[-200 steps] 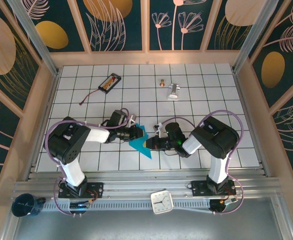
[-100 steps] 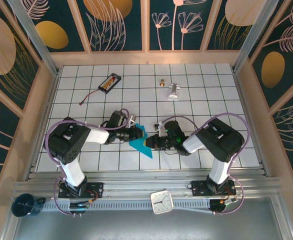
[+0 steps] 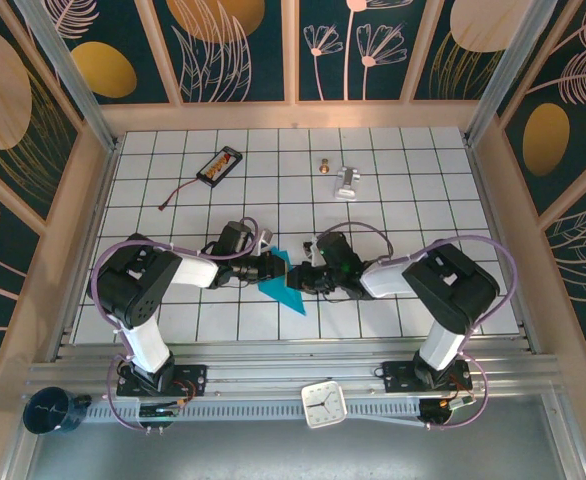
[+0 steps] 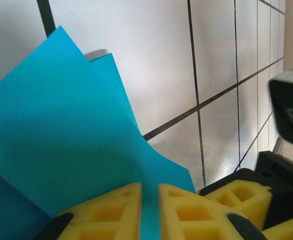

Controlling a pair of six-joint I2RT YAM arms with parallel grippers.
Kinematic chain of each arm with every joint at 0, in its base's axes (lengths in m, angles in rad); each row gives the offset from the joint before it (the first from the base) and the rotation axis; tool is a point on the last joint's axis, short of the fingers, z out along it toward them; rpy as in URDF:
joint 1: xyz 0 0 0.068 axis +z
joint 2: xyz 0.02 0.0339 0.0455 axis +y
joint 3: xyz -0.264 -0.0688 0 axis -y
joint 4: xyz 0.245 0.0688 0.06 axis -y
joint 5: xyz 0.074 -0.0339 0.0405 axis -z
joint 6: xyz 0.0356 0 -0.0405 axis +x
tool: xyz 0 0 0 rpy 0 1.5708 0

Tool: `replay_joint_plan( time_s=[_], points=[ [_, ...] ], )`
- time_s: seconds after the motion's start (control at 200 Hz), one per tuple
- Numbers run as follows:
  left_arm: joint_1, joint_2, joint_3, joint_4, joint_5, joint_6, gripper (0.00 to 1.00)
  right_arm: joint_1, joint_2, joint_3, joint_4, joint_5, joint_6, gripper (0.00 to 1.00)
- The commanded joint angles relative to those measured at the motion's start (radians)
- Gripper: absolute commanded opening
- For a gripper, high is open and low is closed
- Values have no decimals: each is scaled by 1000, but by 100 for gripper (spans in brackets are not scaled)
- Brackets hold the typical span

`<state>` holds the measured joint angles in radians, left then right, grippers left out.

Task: Fold a paper plane with a square sheet of paper (pick it up from the middle)
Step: Perform the fourth fold on the wing at the bottom-center of the table.

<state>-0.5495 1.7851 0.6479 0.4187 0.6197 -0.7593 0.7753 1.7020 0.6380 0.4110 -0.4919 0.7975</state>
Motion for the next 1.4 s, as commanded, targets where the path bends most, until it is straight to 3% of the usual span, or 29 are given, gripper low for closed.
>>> replay_joint_plan(
  time_s=[0.0, 0.215, 0.48, 0.941, 1.181, 1.396],
  points=[
    [-1, 53, -31, -69, -45, 30, 16, 30, -44, 67, -206, 109, -52, 19],
    [-1, 54, -31, -72, -45, 29, 16, 45, -63, 112, -334, 178, -56, 21],
    [-1, 58, -25, -75, -48, 31, 16, 67, -130, 72, -327, 170, -67, 24],
    [-1, 59, -25, -81, -45, 32, 16, 168, -154, 58, -419, 328, -72, 27],
    [-1, 63, -24, -79, -43, 30, 16, 181, -101, 79, -405, 340, -90, 26],
    [0, 64, -24, -81, -40, 31, 15, 180, -65, 91, -352, 312, -118, 18]
  ],
)
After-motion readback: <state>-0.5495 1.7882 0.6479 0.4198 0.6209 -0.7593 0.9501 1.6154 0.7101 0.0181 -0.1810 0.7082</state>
